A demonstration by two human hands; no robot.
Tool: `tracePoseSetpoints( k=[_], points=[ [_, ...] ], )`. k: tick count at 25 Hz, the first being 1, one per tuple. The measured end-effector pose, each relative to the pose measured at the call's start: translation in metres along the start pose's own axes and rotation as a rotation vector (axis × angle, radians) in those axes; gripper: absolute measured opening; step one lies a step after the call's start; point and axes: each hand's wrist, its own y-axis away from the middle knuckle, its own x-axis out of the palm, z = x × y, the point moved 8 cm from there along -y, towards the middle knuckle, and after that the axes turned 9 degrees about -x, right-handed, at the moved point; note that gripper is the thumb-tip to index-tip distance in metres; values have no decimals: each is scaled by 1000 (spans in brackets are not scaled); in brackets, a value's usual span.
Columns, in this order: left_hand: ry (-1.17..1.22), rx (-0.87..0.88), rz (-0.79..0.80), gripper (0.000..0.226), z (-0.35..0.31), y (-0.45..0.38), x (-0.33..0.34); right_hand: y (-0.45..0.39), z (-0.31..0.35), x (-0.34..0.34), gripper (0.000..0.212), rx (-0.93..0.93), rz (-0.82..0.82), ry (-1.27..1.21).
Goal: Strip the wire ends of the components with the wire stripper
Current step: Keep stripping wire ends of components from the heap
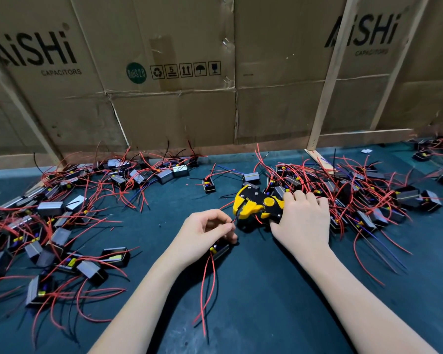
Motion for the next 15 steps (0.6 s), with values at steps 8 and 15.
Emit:
tracePoseSetpoints(
  k=[8, 15],
  points=[
    [-14, -64, -233, 19, -3, 3, 3, 0, 8, -8, 53, -41, -61, 22],
    [8, -112, -231, 20, 0, 1, 6, -3, 9, -13, 49, -77, -117, 27]
  ],
)
